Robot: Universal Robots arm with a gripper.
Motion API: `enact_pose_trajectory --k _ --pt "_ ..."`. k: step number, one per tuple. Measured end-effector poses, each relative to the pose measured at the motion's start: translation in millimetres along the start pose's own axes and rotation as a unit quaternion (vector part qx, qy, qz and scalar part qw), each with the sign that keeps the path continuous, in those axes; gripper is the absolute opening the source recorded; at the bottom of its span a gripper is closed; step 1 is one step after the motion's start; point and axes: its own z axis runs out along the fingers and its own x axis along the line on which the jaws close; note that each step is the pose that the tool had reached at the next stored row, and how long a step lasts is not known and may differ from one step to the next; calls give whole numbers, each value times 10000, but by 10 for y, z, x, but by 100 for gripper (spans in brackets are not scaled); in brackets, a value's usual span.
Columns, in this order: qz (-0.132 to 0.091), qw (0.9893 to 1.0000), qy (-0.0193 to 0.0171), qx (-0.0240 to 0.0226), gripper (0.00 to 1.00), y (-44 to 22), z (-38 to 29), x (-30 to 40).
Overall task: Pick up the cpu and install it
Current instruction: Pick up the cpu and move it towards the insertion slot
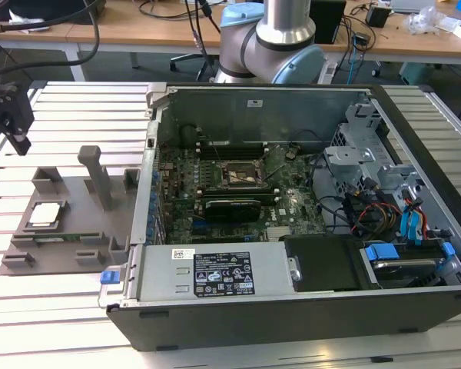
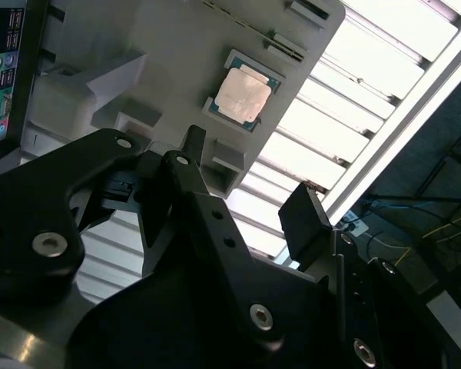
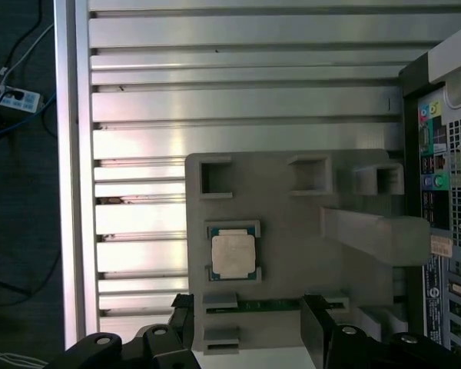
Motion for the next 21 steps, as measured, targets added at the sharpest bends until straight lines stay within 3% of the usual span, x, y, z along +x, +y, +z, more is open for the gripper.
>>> enact_pose_trajectory --k 21 --pt "0 10000 0 0 66 0 73 2"
